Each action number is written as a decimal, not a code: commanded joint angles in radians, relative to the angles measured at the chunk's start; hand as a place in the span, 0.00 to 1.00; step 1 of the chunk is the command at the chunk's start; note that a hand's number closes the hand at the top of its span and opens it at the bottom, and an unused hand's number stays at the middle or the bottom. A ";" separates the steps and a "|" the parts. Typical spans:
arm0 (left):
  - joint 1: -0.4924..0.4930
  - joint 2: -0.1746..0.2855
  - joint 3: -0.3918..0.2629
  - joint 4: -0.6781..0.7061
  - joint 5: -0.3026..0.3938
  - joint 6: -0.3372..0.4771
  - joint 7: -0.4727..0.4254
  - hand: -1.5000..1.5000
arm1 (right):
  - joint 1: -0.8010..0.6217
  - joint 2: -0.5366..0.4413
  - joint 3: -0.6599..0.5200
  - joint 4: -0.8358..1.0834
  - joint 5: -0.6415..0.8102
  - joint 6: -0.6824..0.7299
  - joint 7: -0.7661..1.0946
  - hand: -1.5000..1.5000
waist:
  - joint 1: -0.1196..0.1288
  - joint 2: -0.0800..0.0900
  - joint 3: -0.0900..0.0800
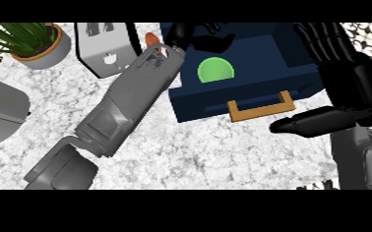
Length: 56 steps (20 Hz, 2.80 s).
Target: Pick up the cup, place it into the drawer and close the drawer
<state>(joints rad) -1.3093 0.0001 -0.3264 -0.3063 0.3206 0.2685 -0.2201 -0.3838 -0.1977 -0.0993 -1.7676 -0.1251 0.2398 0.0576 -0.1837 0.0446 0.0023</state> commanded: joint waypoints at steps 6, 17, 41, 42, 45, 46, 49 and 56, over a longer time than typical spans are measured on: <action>0.043 0.000 0.037 -0.088 0.179 -0.018 -0.120 0.00 | -0.038 0.023 0.102 0.004 -0.161 0.177 0.020 1.00 | -0.032 0.004 -0.002; 0.020 0.000 0.079 -0.087 0.308 0.047 -0.269 0.00 | 0.032 -0.185 0.281 -0.016 -0.065 0.431 0.170 0.00 | 0.052 -0.022 -0.002; 0.298 0.090 0.099 -0.281 0.350 -0.108 -0.322 0.00 | -0.216 -0.105 0.369 1.020 0.666 0.002 -0.381 1.00 | 0.278 -0.030 0.001; 0.300 0.065 0.086 -0.291 0.346 -0.102 -0.314 0.00 | -0.244 -0.049 0.346 1.036 0.652 -0.049 -0.371 1.00 | 0.300 -0.027 0.003; 0.377 0.106 0.083 -0.322 0.350 -0.163 -0.332 0.00 | -0.317 -0.077 0.286 1.133 0.641 -0.082 -0.426 1.00 | 0.310 -0.020 0.002; 0.365 0.135 0.092 -0.330 0.350 -0.157 -0.314 0.00 | -0.375 -0.104 0.246 1.157 0.616 -0.062 -0.428 1.00 | 0.305 -0.022 0.002; 0.408 0.139 0.083 -0.363 0.354 -0.178 -0.311 0.00 | -0.428 -0.139 0.192 1.217 0.598 -0.099 -0.472 1.00 | 0.336 -0.014 0.004; 0.462 0.182 0.074 -0.410 0.352 -0.227 -0.307 0.00 | -0.530 -0.220 0.099 1.294 0.543 -0.091 -0.437 1.00 | 0.369 -0.004 0.003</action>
<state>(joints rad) -0.8865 0.1697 -0.2452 -0.6918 0.6748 0.0642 -0.5174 -0.7802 -0.3190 0.0890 -0.5490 0.4317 0.2131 -0.4307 0.1508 0.0252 0.0104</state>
